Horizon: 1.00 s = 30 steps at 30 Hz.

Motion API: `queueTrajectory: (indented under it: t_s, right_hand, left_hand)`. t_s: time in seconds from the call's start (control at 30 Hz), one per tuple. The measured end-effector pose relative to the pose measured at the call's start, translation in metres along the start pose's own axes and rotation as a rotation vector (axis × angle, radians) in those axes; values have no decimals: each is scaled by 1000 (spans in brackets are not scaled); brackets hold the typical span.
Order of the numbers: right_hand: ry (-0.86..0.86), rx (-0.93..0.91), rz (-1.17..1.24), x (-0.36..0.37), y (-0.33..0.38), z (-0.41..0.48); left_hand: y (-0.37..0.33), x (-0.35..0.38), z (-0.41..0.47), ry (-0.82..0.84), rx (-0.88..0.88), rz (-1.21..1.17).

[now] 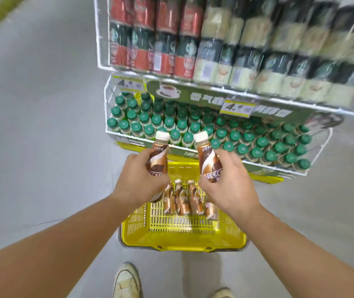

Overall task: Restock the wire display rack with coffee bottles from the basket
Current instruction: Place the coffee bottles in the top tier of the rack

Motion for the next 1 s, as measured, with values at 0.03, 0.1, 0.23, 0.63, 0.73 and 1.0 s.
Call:
queueTrajectory:
  t_s: [0.03,0.1,0.23,0.63,0.73,1.0]
  right_hand:
    - [-20,-8,9,-21,16,3]
    - [-80,-25,34,-66,49,9]
    - [-158,-67,49,-154,121,15]
    - [-398,-270,31,-423,319,9]
    - [-427,-310,23,-477,358,19]
    - [-531,-293,30,-563,436,45]
  left_hand:
    - [-16,-17,-8,-9,4,-15]
    - [-53,-52,-24,-40,47,-50]
    - [-131,-120,-59,-110,97,-71]
    - [-371,-334,-204,-344,536,-42]
    - [-419,-388,-226,-381,627,-61]
    - [-518,-496,-249,-397,635,-98]
Point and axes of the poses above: each hand's wrist, its own z-axis towards the middle knuckle, its own x-axis out of the palm, y = z × x, the point moved 7 cm from there along z, towards the middle knuckle, and after that the axes turned 12 degrees about -x, right-handed, at the moved point
